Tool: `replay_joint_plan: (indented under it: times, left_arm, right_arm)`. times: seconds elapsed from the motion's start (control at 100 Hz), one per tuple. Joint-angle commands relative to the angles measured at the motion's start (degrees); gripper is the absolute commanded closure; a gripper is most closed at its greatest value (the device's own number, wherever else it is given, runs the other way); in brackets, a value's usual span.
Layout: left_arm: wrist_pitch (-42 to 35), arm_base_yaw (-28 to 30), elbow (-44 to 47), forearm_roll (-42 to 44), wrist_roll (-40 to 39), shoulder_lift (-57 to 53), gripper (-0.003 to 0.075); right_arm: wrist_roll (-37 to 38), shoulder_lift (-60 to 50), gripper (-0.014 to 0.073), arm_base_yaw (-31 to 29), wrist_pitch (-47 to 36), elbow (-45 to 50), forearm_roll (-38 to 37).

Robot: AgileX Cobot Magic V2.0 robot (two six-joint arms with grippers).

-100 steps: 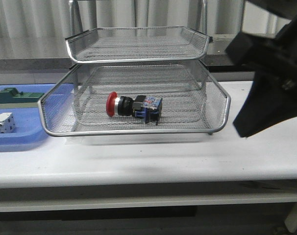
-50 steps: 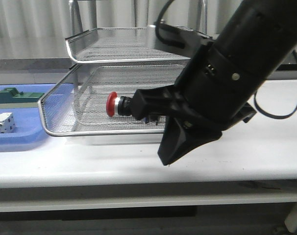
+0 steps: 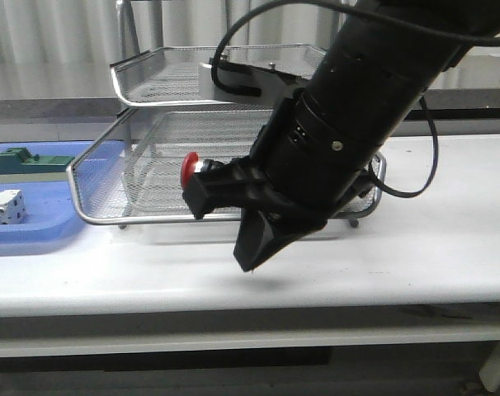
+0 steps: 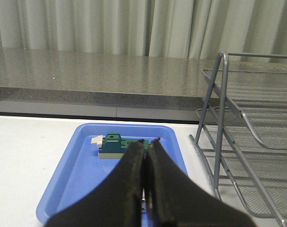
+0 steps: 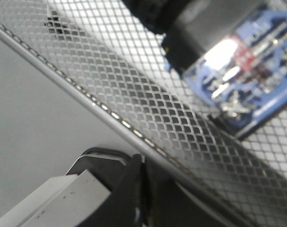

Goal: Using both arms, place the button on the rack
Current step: 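Bring the right gripper to the middle tier's front edge, then push the middle tier back into the rack with the right gripper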

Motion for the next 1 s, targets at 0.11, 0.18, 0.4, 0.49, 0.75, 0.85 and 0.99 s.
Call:
replay_joint_plan:
  times: [0.11, 0.18, 0.4, 0.49, 0.75, 0.85, 0.99]
  left_arm:
    - [-4.1, 0.3, -1.6, 0.0, -0.5, 0.2, 0.0741]
    - [-4.1, 0.3, -1.6, 0.0, -0.5, 0.2, 0.0741]
    - [-4.1, 0.3, -1.6, 0.0, -0.5, 0.2, 0.0741]
    - [-4.1, 0.3, -1.6, 0.0, -0.5, 0.2, 0.0741]
    - [-4.1, 0.3, -1.6, 0.0, -0.5, 0.2, 0.0741]
    - [-4.1, 0.3, -1.6, 0.0, -0.5, 0.2, 0.0741]
    - [-4.1, 0.3, -1.6, 0.0, -0.5, 0.2, 0.0741]
  right_arm:
    - [-0.9, -2.1, 0.0659, -0.8, -10.8, -2.2, -5.1]
    - [-0.9, -2.1, 0.0659, -1.5, -11.9, -2.2, -5.6]
    - [-0.9, 1.0, 0.0659, -5.9, -11.5, -6.0, -5.8]
    - [-0.9, 2.7, 0.0659, -7.2, -10.1, -8.3, -6.0]
    - [-0.9, 6.7, 0.0659, -8.5, -9.4, -14.9, -9.9]
    - [-0.9, 7.4, 0.0659, -8.6, -9.7, -16.3, -10.7]
    - [-0.9, 7.5, 0.0659, -8.6, -9.5, -17.1, -10.7]
